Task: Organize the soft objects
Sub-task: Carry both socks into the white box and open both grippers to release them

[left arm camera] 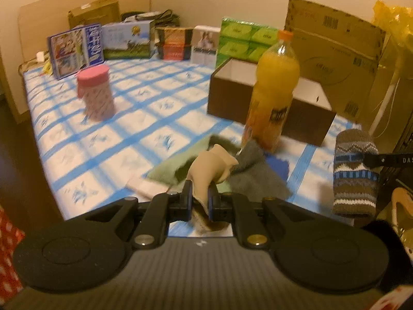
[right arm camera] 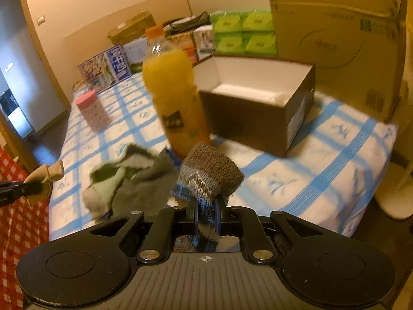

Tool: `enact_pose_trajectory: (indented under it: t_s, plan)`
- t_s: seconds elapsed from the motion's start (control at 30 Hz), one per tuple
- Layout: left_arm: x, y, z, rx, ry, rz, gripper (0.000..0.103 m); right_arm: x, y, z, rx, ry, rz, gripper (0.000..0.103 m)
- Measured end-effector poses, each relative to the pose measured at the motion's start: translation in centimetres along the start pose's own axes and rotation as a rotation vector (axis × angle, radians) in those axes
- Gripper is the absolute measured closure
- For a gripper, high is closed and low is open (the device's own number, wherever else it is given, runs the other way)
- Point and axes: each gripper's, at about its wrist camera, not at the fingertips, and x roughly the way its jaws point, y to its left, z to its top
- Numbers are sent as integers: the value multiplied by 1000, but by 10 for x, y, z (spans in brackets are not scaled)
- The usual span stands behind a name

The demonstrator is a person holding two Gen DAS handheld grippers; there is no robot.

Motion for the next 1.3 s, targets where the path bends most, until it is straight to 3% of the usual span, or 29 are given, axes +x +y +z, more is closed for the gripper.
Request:
enact_pose_trajectory:
  t_s: [0.23, 0.63, 0.93, 1.3]
  plan:
    - [34, -13, 39, 43, -17, -71, 93, -8, -10, 33, 3, -58, -39, 91]
    - [117, -14, 140, 143, -56, -161, 93, 15, -22, 113, 25, -161, -109, 91]
    - [201, -21, 212, 181, -60, -217, 93, 65, -43, 176, 64, -203, -168, 91]
    - [302, -50, 254, 284, 14, -261, 93, 146, -78, 214, 81, -159, -226, 91]
